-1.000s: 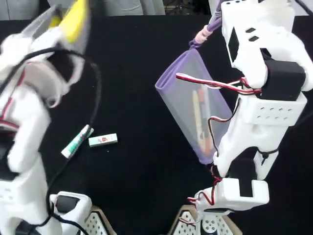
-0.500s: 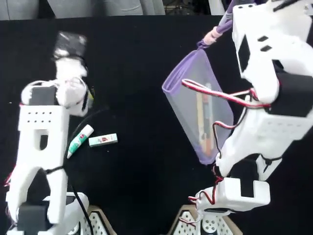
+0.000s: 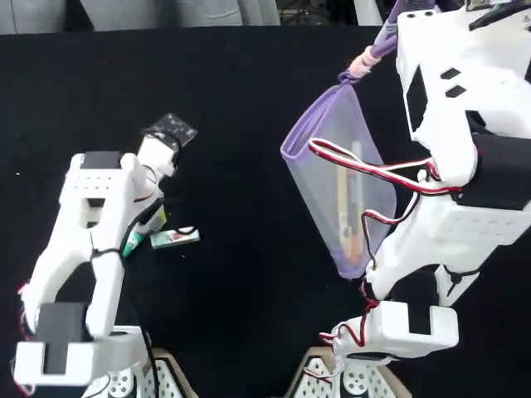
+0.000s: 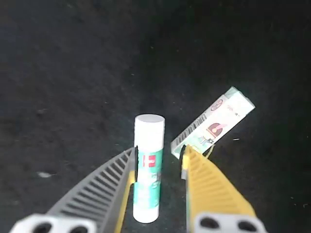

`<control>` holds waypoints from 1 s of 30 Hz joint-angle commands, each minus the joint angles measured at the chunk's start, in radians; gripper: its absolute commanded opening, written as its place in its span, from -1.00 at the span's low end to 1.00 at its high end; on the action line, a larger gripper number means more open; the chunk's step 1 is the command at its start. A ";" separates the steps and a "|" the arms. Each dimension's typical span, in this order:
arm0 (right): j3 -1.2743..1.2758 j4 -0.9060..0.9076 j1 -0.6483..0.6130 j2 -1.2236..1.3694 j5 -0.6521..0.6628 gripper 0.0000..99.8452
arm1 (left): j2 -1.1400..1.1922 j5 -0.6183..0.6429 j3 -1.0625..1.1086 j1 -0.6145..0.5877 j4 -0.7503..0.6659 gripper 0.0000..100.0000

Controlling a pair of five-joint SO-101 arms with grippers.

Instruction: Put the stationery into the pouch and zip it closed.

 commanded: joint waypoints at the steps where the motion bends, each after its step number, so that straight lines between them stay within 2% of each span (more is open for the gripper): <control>1: -0.041 0.002 0.020 -0.041 0.006 -0.98 | 0.052 -0.015 -0.015 0.018 -0.017 -0.68; 7: -0.041 0.000 0.020 -0.041 0.006 -0.98 | 0.140 -0.015 -0.005 -0.004 -0.130 -0.68; 13: -0.041 0.000 0.020 -0.041 0.006 -0.98 | 0.187 -0.015 -0.015 -0.013 -0.133 -0.69; 17: -0.041 0.002 0.020 -0.041 0.006 -0.98 | 0.222 -0.018 -0.015 -0.015 -0.143 -0.79; 22: -0.041 0.002 0.020 -0.041 0.006 -0.98 | 0.273 -0.018 -0.019 -0.028 -0.169 -0.81; 24: -0.041 0.002 0.020 -0.041 0.006 -0.98 | 0.279 -0.018 -0.036 -0.036 -0.161 -0.82; 27: -0.041 0.002 0.020 -0.041 0.006 -0.98 | 0.281 -0.017 -0.071 -0.050 -0.160 -0.94; 30: -0.041 0.002 0.020 -0.041 0.006 -0.98 | 0.281 -0.009 -0.148 -0.056 -0.140 -0.94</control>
